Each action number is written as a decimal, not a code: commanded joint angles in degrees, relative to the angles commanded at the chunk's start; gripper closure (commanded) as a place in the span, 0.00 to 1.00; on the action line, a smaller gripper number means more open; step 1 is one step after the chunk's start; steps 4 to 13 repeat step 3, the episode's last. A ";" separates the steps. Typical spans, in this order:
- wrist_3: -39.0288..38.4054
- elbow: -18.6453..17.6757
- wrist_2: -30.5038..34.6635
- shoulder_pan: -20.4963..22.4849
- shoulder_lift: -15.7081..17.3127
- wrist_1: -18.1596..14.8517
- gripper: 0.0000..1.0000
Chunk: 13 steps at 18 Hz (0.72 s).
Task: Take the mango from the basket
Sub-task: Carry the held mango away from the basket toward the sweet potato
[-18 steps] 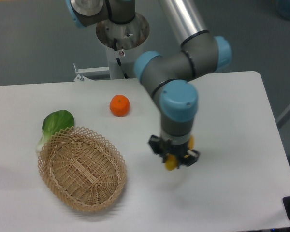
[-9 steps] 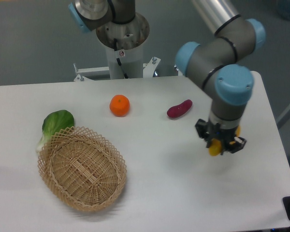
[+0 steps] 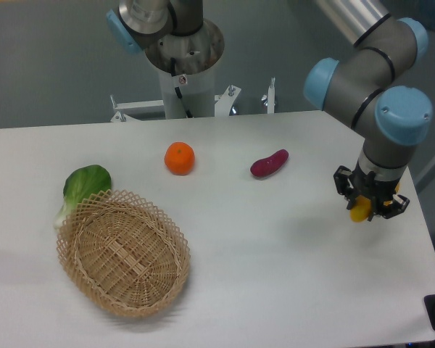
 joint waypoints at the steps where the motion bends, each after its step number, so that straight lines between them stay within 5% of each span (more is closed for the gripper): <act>1: 0.09 0.00 0.00 0.17 0.00 0.09 0.70; 13: 0.00 -0.09 0.00 0.18 0.00 0.00 0.70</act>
